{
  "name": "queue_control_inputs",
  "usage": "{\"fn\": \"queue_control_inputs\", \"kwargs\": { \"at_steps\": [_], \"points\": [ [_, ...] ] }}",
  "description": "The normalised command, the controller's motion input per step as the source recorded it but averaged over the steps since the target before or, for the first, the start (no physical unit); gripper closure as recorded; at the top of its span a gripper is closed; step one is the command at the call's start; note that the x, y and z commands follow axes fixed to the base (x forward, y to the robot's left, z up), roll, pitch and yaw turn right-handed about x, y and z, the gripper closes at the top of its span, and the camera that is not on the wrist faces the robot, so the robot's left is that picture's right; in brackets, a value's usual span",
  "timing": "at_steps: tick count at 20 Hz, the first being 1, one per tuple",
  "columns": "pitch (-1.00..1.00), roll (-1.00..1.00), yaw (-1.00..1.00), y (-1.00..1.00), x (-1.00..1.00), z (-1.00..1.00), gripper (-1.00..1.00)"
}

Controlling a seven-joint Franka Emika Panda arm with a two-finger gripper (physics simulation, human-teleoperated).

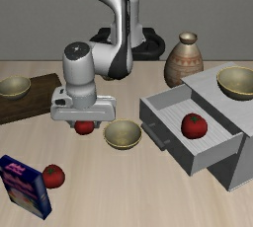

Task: Pick the tomato next to the cutting board and place it on the porcelain bowl at the top of the cabinet

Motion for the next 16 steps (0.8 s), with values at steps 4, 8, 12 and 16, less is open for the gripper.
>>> {"fn": "queue_control_inputs", "kwargs": {
  "at_steps": [4,8,12,16],
  "points": [
    [0.00,0.00,0.00,0.00,0.00,0.25,1.00],
    [0.00,0.00,0.00,0.00,0.00,0.50,1.00],
    [0.00,0.00,0.00,0.00,0.00,1.00,1.00],
    [0.00,0.00,0.00,0.00,0.00,1.00,1.00]
  ]
}}
